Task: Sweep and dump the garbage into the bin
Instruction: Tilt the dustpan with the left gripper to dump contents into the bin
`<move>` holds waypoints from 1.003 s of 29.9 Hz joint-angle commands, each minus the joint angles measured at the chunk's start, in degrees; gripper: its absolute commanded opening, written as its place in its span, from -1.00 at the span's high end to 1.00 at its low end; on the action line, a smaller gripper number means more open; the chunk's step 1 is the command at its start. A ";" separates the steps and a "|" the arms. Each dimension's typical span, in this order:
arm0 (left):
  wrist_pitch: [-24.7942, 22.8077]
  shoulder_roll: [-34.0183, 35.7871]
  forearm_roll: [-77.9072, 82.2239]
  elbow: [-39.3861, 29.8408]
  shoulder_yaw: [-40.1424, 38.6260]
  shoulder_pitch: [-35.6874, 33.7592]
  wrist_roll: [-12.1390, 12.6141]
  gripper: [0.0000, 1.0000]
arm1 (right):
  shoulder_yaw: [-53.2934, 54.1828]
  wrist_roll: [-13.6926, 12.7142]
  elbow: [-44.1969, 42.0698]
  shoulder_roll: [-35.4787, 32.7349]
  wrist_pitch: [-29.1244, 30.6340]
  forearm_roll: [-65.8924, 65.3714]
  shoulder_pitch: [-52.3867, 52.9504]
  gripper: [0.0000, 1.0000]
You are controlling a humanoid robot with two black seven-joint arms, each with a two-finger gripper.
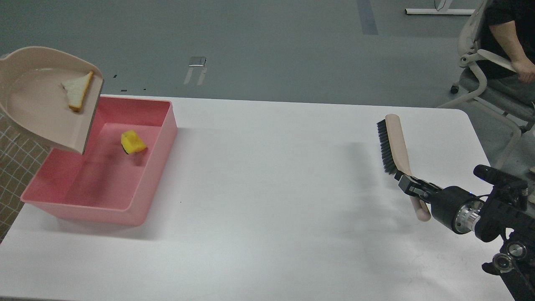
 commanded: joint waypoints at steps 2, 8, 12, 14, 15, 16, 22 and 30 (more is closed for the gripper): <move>0.75 0.10 0.78 0.00 -0.03 0.01 0.00 0.68 | 0.01 0.00 0.00 -0.02 0.01 0.00 0.00 0.71; 4.53 0.10 2.81 0.00 -0.03 0.10 0.00 0.68 | 0.01 0.00 0.00 0.07 0.01 -0.09 0.00 0.71; 4.53 1.15 2.81 -0.09 -0.21 0.10 0.00 0.67 | 0.01 0.00 0.00 0.16 0.01 -0.09 -0.09 0.71; 4.62 1.24 2.89 -0.18 -0.21 0.10 0.00 0.67 | 0.01 0.00 0.00 0.16 0.01 -0.09 -0.09 0.71; 4.62 1.33 2.81 -0.26 -0.21 0.10 0.00 0.67 | 0.01 0.00 0.00 0.16 0.01 -0.09 -0.09 0.71; 4.62 1.33 2.89 -0.26 -0.12 0.10 0.00 0.67 | 0.01 0.00 0.00 0.25 0.01 -0.09 -0.09 0.71; 4.36 2.12 2.81 -2.90 -0.12 0.10 0.00 0.67 | 0.01 0.00 0.00 0.33 0.01 -0.18 -0.09 0.71; 4.44 3.53 2.81 -6.50 0.14 0.19 0.00 0.67 | 0.01 0.00 0.00 0.25 0.01 -0.18 -0.09 0.71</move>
